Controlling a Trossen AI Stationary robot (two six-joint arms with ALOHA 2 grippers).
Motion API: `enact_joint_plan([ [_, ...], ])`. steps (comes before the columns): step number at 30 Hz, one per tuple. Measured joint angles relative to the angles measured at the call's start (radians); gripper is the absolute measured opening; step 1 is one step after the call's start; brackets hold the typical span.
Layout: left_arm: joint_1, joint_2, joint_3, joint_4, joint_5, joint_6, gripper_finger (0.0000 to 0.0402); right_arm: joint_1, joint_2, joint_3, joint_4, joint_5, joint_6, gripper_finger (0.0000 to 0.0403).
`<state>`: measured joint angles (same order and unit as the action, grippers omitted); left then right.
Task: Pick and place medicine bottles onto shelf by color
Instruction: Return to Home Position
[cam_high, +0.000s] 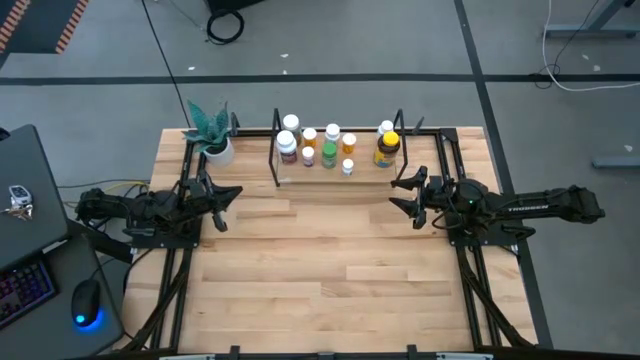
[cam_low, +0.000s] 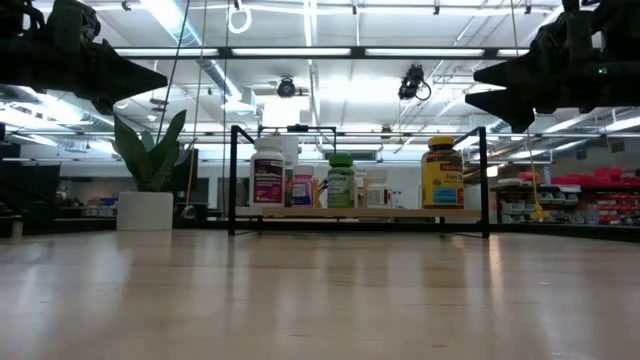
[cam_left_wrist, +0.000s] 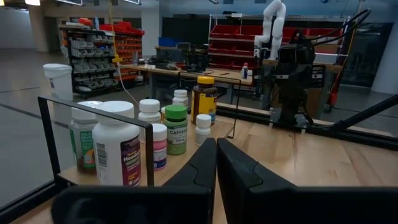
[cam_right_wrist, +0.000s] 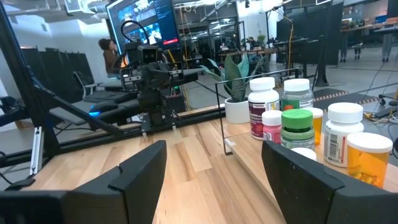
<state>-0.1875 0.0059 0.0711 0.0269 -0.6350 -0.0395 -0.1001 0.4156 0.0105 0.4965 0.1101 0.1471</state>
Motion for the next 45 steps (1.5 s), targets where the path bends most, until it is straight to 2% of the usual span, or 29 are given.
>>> enact_joint_plan([
  [12, 0.0, 0.0, 0.0, 0.0, 0.0, 0.0, 0.0029, 0.0, 0.0, 0.0, 0.0, 0.0, 0.0, 0.0272],
  [45, 0.0, 0.0, 0.0, 0.0, 0.0, 0.0, 0.0021, 0.0, 0.0, 0.0, 0.0, 0.0, 0.0, 0.0271],
])
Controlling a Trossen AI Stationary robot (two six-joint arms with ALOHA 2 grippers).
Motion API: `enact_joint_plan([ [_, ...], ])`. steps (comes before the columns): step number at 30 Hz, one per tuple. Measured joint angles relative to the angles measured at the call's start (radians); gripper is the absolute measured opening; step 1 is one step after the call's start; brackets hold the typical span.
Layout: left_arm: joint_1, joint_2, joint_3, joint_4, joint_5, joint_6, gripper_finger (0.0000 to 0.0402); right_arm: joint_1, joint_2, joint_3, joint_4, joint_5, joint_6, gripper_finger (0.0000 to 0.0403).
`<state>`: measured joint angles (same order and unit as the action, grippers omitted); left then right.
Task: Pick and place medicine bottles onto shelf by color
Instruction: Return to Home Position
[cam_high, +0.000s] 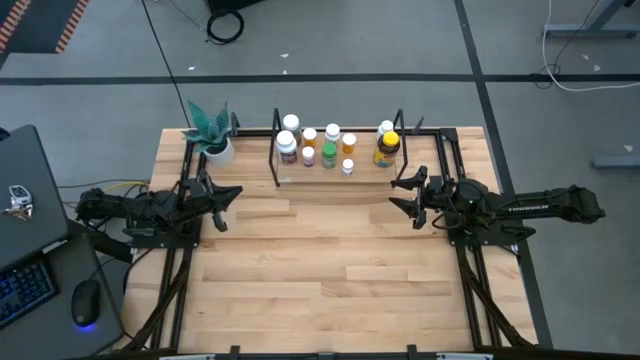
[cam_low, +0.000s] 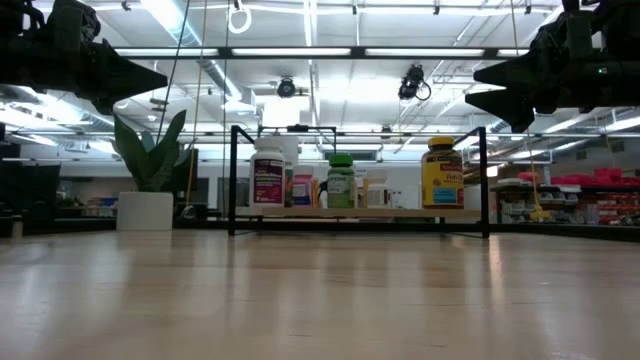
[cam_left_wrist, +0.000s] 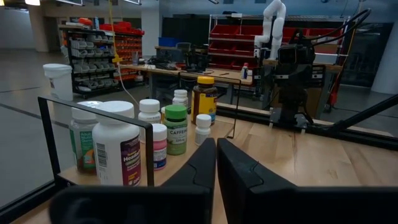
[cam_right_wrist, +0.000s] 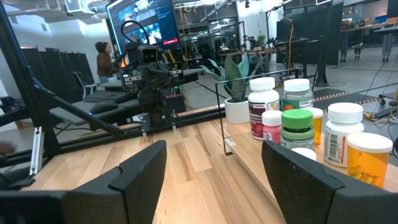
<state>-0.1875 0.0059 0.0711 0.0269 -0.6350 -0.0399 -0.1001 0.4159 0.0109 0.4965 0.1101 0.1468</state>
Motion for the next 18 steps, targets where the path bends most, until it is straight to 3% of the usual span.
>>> enact_joint_plan([
  [18, -0.013, 0.021, 0.001, 0.006, 0.001, 0.0, 0.0019, 0.0, 0.001, 0.0, 0.0, 0.0, 0.0, 0.0272],
])
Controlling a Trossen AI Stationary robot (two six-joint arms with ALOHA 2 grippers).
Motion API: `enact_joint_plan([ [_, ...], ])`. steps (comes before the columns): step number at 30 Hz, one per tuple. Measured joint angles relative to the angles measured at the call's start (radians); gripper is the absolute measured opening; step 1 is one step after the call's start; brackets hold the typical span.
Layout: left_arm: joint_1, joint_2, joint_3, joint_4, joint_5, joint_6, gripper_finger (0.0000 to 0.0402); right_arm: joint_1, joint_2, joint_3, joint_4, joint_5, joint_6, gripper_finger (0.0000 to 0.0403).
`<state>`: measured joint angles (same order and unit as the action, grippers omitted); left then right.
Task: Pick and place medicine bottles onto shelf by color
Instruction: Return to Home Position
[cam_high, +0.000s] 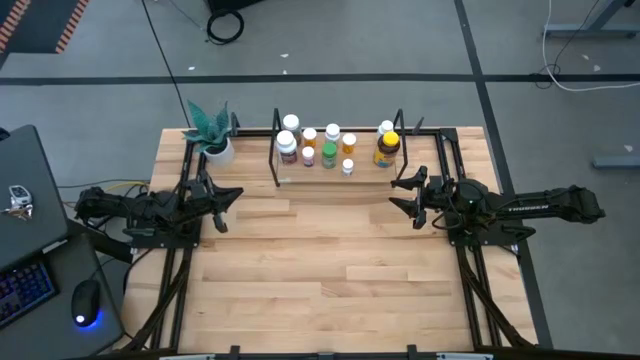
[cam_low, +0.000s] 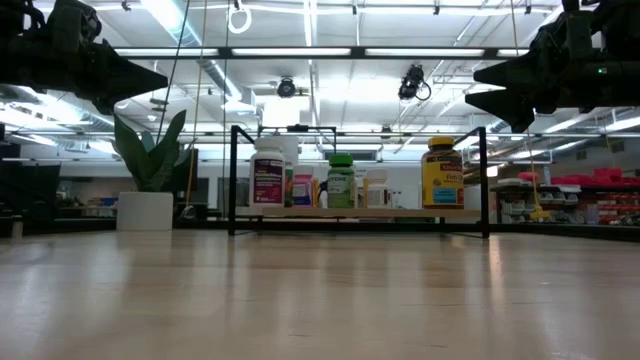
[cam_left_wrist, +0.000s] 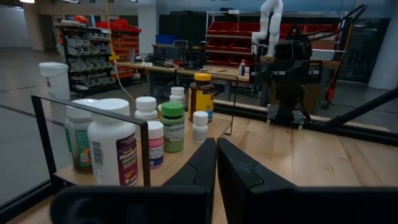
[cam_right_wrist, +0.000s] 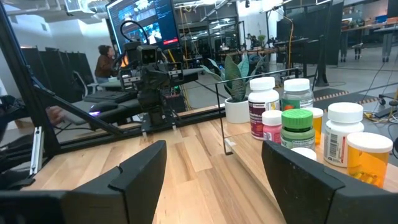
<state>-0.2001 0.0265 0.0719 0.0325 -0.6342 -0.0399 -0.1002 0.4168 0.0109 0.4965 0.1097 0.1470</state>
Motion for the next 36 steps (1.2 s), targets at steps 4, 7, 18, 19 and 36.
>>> enact_joint_plan([
  [4, 0.0, 0.0, 0.0, 0.0, 0.0, 0.0, 0.0025, 0.0, 0.0, 0.0, 0.0, 0.0, 0.0, 0.0272],
  [7, 0.0, 0.0, 0.0, 0.0, 0.0, 0.0, 0.0029, 0.0, 0.0, 0.0, 0.0, 0.0, 0.0, 0.0272],
  [18, 0.0, 0.0, 0.0, 0.0, 0.0, 0.0, 0.0019, 0.0, 0.0, 0.0, 0.0, 0.0, 0.0, 0.0272],
  [19, 0.0, 0.0, 0.0, 0.0, 0.0, 0.0, 0.0019, 0.0, 0.0, 0.0, 0.0, 0.0, 0.0, 0.0272],
  [36, 0.0, 0.0, 0.0, 0.0, -0.001, 0.0, 0.002, 0.0, 0.0, 0.0, 0.0, 0.0, 0.0, 0.0272],
])
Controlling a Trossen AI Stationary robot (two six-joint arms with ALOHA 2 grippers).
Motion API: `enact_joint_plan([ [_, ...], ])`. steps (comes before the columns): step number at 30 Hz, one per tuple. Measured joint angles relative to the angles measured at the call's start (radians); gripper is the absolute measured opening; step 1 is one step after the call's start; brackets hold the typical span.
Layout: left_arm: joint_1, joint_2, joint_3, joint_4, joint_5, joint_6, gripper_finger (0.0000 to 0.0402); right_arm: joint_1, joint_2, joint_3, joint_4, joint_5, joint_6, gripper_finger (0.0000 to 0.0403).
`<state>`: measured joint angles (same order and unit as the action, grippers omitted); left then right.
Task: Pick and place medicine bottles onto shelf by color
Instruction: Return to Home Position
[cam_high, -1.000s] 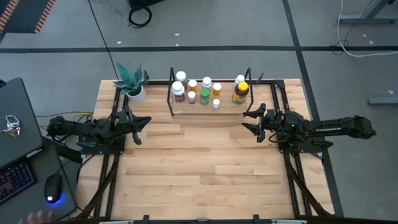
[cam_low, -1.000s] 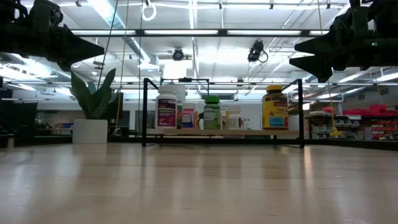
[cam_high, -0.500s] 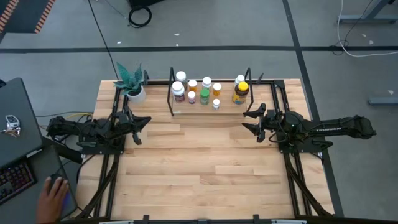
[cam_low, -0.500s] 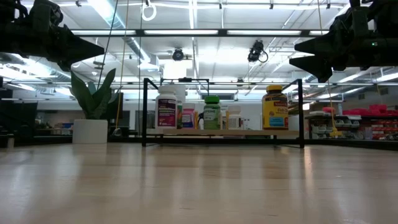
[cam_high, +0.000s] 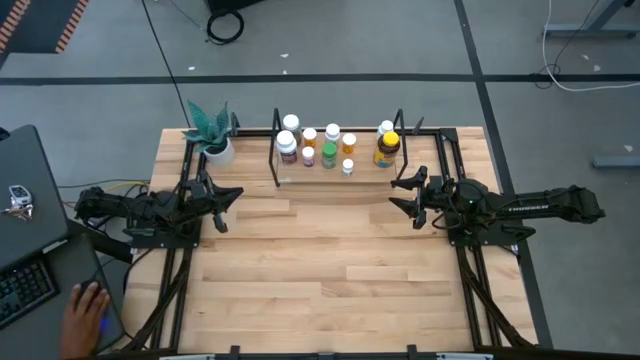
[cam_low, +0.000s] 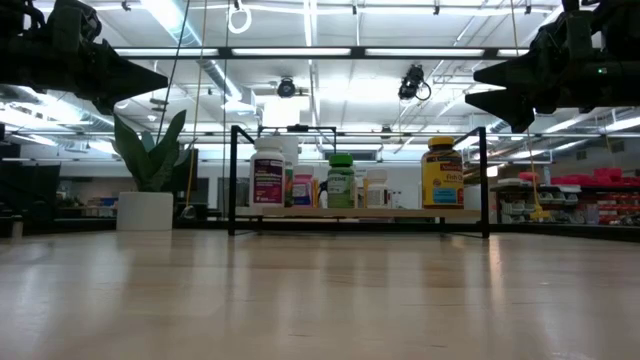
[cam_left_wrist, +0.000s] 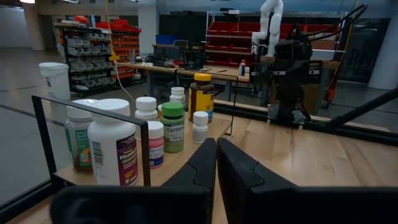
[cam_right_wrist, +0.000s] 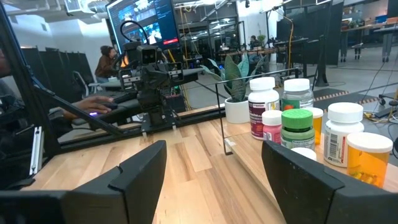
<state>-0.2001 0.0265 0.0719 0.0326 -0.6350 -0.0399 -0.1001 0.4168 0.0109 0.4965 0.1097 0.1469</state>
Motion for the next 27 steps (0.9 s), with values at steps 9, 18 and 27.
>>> enact_joint_plan([
  [9, 0.0, 0.0, 0.0, 0.0, 0.0, 0.0, 0.0026, 0.0, 0.0, 0.0, 0.0, 0.0, 0.0, 0.0272],
  [18, 0.0, 0.0, 0.0, 0.0, 0.0, 0.0, 0.0022, 0.0, 0.0, 0.0, 0.0, 0.0, 0.0, 0.0272],
  [27, 0.0, 0.0, 0.0, 0.0, 0.0, 0.0, 0.002, 0.0, 0.0, 0.0, 0.0, 0.0, 0.0, 0.0271],
])
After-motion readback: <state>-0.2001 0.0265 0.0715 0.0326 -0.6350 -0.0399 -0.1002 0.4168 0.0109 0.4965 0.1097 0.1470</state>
